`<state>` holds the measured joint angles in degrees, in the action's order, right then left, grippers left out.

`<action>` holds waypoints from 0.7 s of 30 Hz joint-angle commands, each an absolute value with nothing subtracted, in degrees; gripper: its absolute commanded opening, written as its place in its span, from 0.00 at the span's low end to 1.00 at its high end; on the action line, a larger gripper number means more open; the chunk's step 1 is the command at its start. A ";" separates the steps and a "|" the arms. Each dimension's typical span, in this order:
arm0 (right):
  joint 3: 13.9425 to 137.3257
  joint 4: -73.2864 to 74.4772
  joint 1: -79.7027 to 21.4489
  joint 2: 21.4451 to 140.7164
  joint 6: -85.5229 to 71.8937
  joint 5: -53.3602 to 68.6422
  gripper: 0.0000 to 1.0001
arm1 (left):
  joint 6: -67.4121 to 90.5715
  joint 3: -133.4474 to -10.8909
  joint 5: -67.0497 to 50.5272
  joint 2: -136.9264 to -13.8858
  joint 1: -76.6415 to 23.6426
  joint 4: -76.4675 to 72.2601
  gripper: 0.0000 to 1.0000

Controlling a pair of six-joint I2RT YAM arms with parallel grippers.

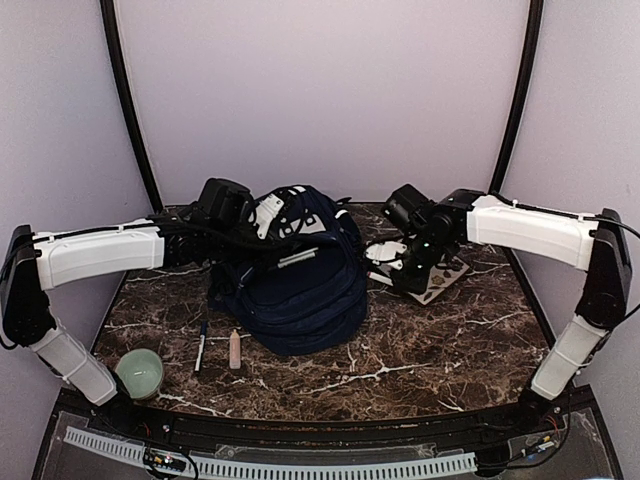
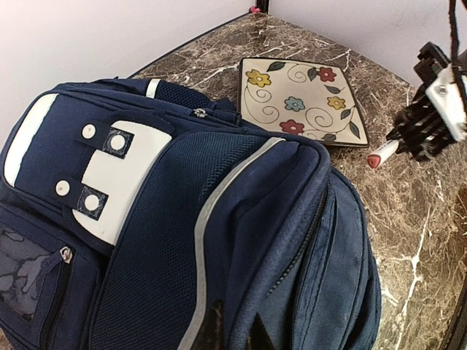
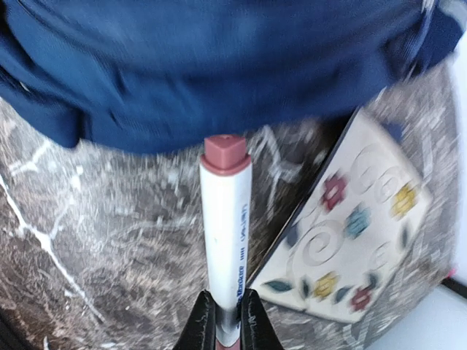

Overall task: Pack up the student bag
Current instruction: Pick up the pen from the center of the board, then place the pen in the upper front pocket of the bag.

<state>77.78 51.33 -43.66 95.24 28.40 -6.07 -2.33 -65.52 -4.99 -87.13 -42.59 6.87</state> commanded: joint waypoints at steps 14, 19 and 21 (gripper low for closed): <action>76.74 13.35 -64.50 100.69 59.19 -28.87 0.02 | -0.62 -71.88 -8.83 -83.98 -42.56 7.99 0.02; 74.12 0.96 -64.86 105.45 64.93 -30.56 0.01 | -0.19 -71.72 -8.88 -83.29 -42.54 8.25 0.02; 73.69 -2.58 -64.81 107.32 67.94 -31.96 0.01 | -0.22 -71.43 -8.82 -83.03 -42.59 8.40 0.02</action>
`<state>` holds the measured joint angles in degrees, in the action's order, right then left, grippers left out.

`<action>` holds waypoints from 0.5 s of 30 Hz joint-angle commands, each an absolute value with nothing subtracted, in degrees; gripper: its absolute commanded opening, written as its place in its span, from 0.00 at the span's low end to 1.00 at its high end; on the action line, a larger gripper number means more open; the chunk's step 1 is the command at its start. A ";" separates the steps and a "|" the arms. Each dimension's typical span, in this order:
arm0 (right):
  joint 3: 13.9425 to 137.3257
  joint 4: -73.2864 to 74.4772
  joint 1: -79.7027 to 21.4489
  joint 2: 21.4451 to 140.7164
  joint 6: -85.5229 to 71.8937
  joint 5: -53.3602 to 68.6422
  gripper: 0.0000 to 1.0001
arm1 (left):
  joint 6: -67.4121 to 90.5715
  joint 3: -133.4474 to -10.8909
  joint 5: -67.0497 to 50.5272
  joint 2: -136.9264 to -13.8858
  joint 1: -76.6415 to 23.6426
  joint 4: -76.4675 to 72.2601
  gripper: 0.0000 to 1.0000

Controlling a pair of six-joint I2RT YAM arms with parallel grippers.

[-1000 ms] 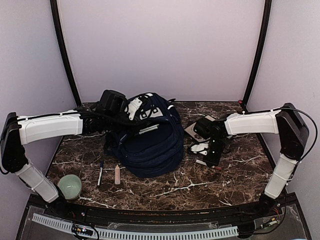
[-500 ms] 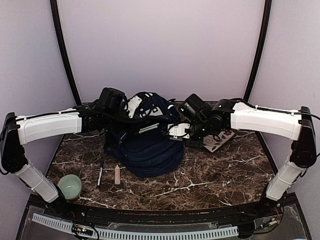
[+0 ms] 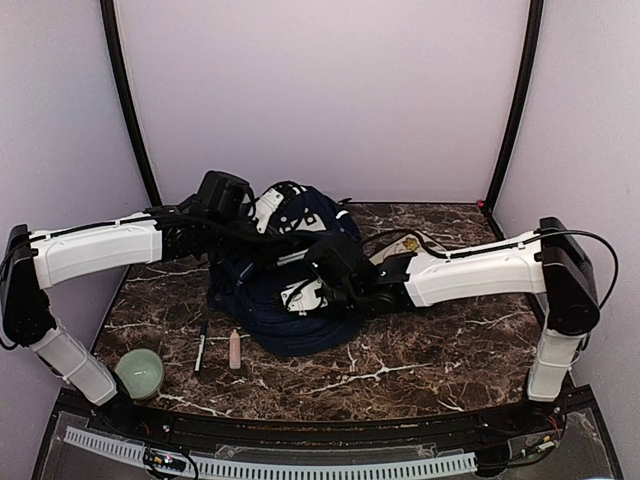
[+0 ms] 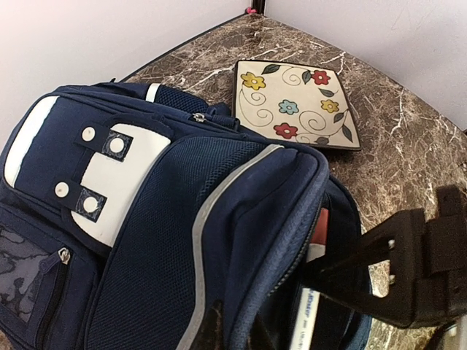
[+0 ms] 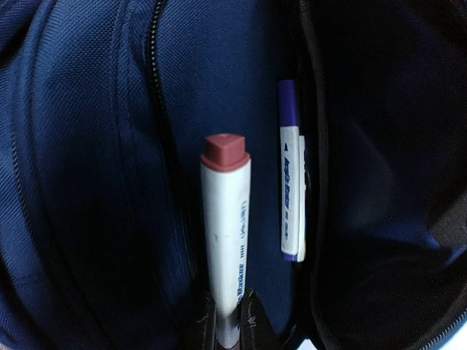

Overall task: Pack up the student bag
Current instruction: Place the pen in the upper front pocket of the bag.

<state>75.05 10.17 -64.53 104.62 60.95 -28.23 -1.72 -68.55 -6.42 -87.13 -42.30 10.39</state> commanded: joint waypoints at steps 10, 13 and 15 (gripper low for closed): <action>73.79 -16.41 -63.33 115.52 74.30 -34.90 0.03 | -0.61 -68.80 -7.80 -81.89 -42.54 7.37 0.02; 75.43 -19.75 -62.53 118.62 76.01 -35.71 0.03 | -0.68 -68.59 -7.94 -82.15 -42.54 7.15 0.01; 76.20 -22.92 -62.12 120.08 76.88 -36.07 0.05 | -0.55 -68.63 -8.29 -82.26 -42.54 6.83 0.01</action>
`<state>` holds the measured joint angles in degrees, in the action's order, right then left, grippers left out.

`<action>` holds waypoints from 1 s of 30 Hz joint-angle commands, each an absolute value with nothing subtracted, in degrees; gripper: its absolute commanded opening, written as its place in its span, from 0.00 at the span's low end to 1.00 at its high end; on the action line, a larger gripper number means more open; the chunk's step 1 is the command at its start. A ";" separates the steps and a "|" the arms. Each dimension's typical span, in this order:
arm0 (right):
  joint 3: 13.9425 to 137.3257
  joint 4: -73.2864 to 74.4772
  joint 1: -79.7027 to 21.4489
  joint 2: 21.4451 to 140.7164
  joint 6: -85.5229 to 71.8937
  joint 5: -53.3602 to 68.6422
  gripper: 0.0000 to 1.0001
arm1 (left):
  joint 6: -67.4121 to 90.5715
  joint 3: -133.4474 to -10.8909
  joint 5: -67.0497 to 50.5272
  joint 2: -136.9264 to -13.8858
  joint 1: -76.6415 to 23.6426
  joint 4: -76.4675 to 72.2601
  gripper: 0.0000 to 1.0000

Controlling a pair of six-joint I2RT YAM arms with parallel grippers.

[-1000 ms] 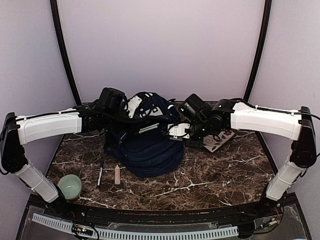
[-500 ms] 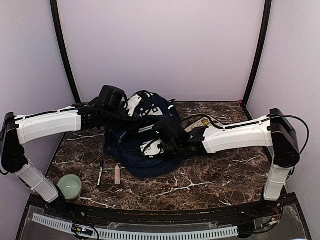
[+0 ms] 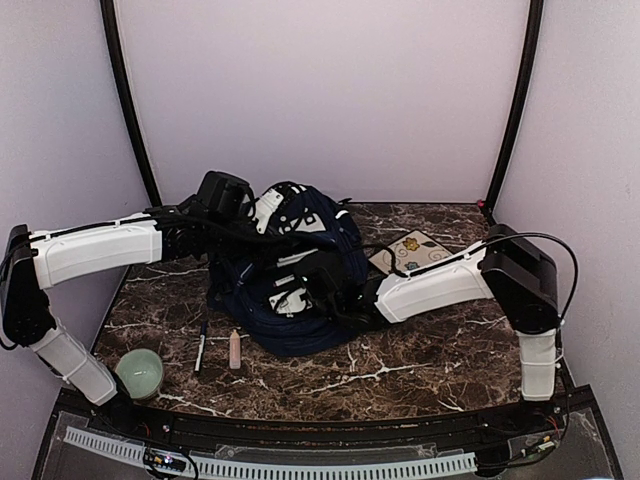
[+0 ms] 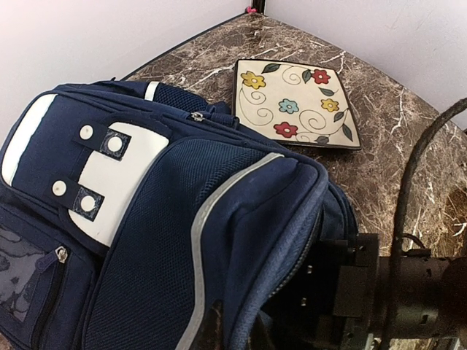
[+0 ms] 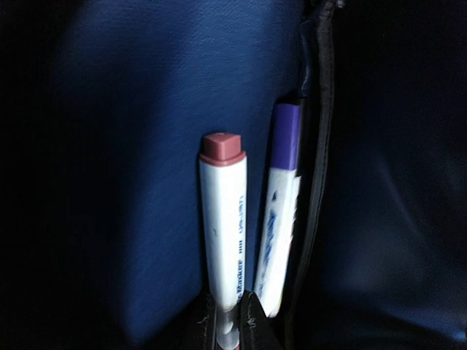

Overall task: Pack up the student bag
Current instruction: Place the pen in the upper front pocket of the bag.

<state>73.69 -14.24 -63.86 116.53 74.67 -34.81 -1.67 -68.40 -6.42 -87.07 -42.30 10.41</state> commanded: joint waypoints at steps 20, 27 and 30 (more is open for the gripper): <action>68.71 -22.48 -65.21 110.77 72.97 -35.00 0.35 | -1.27 -68.82 -7.75 -82.97 -42.54 6.22 0.01; 69.83 -1.11 -68.59 102.94 58.34 -28.67 0.37 | -1.60 -68.55 -7.05 -82.90 -42.48 6.56 0.01; 74.54 13.40 -68.82 101.17 46.60 -18.65 0.38 | -1.84 -68.31 -6.74 -82.64 -42.46 6.71 0.01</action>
